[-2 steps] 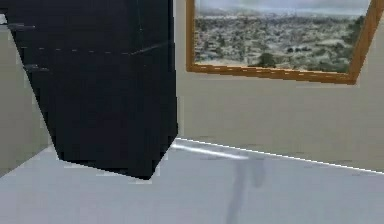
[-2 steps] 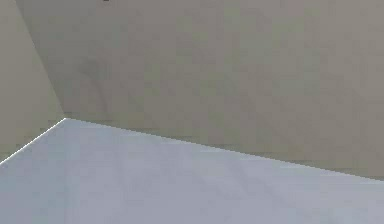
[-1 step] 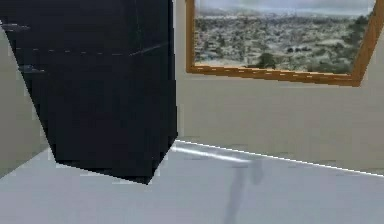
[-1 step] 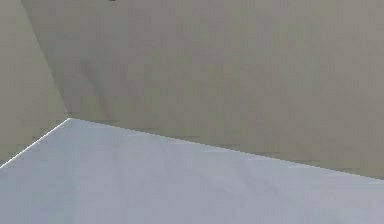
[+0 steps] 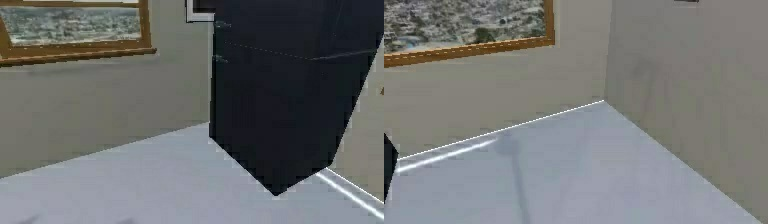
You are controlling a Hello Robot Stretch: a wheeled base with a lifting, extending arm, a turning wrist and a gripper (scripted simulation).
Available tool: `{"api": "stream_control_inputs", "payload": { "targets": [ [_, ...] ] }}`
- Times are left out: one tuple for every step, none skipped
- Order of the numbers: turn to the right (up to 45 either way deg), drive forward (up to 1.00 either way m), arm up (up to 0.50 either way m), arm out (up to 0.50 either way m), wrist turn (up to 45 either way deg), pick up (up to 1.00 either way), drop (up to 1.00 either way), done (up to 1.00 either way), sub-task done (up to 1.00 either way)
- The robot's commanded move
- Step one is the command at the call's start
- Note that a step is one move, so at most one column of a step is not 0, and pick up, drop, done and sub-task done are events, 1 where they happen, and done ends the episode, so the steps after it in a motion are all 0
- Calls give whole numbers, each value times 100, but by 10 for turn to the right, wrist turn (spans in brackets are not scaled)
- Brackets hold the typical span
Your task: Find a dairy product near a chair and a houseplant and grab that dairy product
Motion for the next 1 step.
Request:
{"api": "stream_control_inputs", "payload": {
  "targets": [
    [-240,0,0,0,0,0,0,0,0]
  ]
}}
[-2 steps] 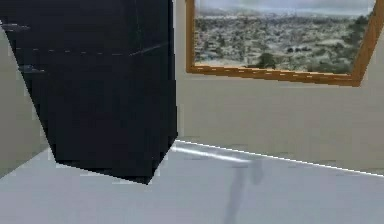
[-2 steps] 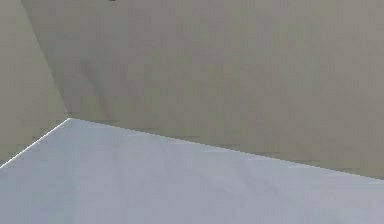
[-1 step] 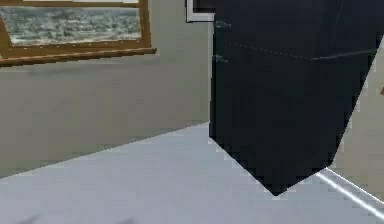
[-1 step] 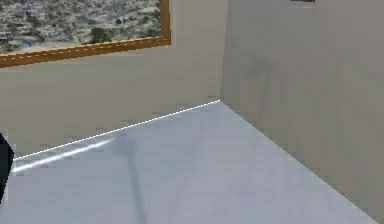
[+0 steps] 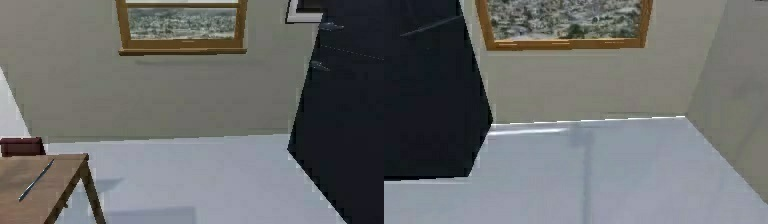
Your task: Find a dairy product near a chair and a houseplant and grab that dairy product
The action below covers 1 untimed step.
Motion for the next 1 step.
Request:
{"api": "stream_control_inputs", "payload": {
  "targets": [
    [0,65,0,0,0,0,0,0,0]
  ]
}}
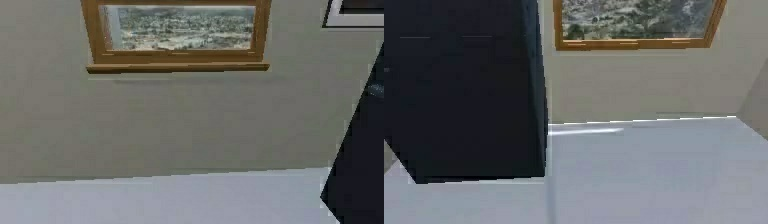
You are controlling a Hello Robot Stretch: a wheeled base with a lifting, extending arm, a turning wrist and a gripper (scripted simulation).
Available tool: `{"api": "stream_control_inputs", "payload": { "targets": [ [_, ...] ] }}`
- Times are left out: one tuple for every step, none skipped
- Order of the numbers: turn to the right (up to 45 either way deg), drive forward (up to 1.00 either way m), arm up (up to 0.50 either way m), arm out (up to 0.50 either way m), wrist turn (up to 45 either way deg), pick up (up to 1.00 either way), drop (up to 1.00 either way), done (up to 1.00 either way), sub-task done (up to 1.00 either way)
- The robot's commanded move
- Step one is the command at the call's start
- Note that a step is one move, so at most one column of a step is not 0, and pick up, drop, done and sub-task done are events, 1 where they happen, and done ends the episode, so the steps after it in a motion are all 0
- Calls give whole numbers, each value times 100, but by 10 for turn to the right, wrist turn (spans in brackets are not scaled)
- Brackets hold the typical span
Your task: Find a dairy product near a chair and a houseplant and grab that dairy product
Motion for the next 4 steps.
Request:
{"api": "stream_control_inputs", "payload": {
  "targets": [
    [-450,0,0,0,0,0,0,0,0],
    [-450,0,0,0,0,0,0,0,0],
    [-450,0,0,0,0,0,0,0,0],
    [-450,0,0,0,0,0,0,0,0]
  ]
}}
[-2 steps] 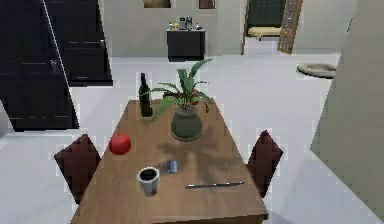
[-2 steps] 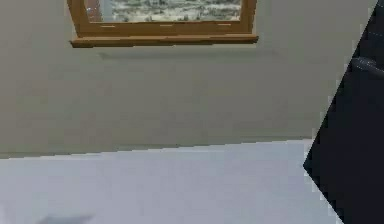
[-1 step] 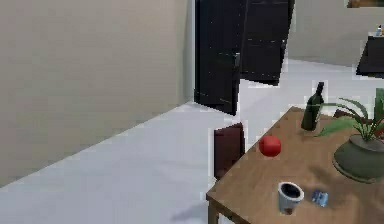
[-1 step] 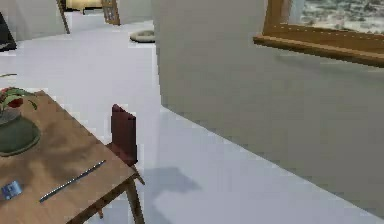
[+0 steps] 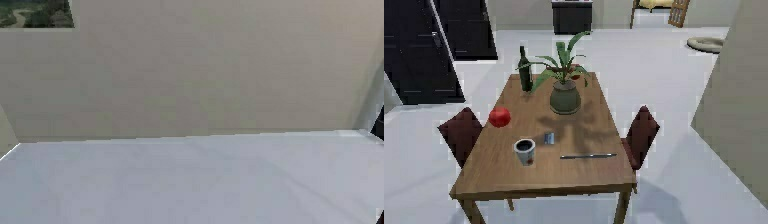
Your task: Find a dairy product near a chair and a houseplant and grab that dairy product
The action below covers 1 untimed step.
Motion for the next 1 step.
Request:
{"api": "stream_control_inputs", "payload": {
  "targets": [
    [-120,0,0,0,0,0,0,0,0]
  ]
}}
